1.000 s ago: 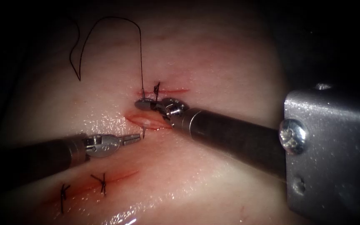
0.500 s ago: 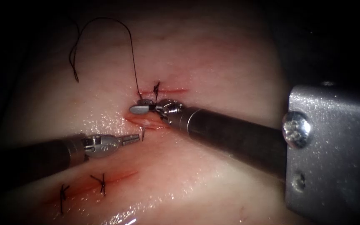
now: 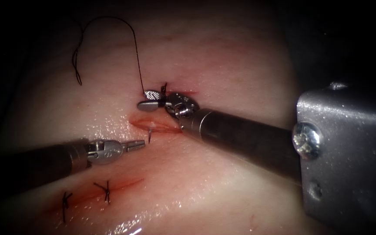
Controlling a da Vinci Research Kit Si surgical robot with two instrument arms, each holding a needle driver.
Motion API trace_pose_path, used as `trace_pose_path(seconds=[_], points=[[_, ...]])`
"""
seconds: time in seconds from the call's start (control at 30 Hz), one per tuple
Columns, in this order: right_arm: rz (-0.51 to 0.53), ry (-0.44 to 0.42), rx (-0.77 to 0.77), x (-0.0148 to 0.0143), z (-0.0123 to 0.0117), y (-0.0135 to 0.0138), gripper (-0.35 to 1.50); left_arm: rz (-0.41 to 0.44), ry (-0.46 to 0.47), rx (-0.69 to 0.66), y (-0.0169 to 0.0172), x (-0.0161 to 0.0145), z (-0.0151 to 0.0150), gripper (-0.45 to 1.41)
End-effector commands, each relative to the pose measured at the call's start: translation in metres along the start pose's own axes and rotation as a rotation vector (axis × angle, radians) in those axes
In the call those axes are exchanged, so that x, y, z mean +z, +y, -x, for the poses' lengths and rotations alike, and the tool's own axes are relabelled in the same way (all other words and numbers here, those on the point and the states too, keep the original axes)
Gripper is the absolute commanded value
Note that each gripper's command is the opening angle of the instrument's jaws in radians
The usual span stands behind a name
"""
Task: Wound Closure
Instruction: Throw the needle through the top of the incision with the right needle driver.
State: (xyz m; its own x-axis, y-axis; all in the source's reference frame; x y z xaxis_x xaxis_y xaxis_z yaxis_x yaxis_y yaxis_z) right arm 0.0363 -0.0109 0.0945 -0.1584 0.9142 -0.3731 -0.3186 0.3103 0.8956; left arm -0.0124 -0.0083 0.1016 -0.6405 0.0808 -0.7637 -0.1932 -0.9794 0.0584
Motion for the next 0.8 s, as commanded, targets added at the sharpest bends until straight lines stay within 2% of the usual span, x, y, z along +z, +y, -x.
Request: trace_pose_path(seconds=[0.03, 0.23, 0.27, 0.3, 0.33, 0.37, 0.43, 0.5, 0.6, 0.8], points=[[0.000, -0.002, -0.018, 0.0014, -0.0003, -0.0002, 1.20, 0.000, 0.002, 0.001, 0.0000, 0.0008, 0.0001, -0.45], [0.015, -0.013, -0.056, 0.0022, 0.0001, -0.0004, 1.16, 0.001, 0.003, 0.000, 0.0002, 0.0007, 0.0000, -0.45], [0.018, -0.018, -0.062, 0.0022, 0.0001, -0.0004, 1.01, 0.001, 0.002, 0.000, 0.0002, 0.0007, 0.0000, -0.45], [0.023, -0.029, -0.074, 0.0022, 0.0001, -0.0004, 0.72, 0.001, 0.002, 0.000, 0.0002, 0.0007, 0.0000, -0.45], [0.040, -0.042, -0.072, 0.0021, 0.0000, -0.0004, 0.24, 0.001, 0.002, 0.000, 0.0002, 0.0007, 0.0000, -0.45], [0.071, -0.049, -0.071, 0.0019, 0.0000, -0.0004, -0.35, 0.001, 0.002, 0.000, 0.0002, 0.0007, 0.0000, -0.45], [0.141, -0.056, -0.072, 0.0014, -0.0004, -0.0004, -0.35, 0.001, 0.002, 0.000, 0.0002, 0.0007, 0.0000, -0.45], [0.160, -0.031, 0.027, 0.0004, -0.0013, -0.0004, -0.35, 0.001, 0.002, 0.000, 0.0002, 0.0007, 0.0000, -0.45], [0.172, -0.031, 0.095, -0.0001, -0.0015, -0.0004, -0.35, 0.001, 0.002, 0.006, 0.0002, 0.0007, 0.0000, -0.45], [0.106, -0.080, 0.291, 0.0000, 0.0002, -0.0002, -0.35, 0.002, 0.004, 0.006, 0.0001, 0.0008, 0.0000, -0.45]])
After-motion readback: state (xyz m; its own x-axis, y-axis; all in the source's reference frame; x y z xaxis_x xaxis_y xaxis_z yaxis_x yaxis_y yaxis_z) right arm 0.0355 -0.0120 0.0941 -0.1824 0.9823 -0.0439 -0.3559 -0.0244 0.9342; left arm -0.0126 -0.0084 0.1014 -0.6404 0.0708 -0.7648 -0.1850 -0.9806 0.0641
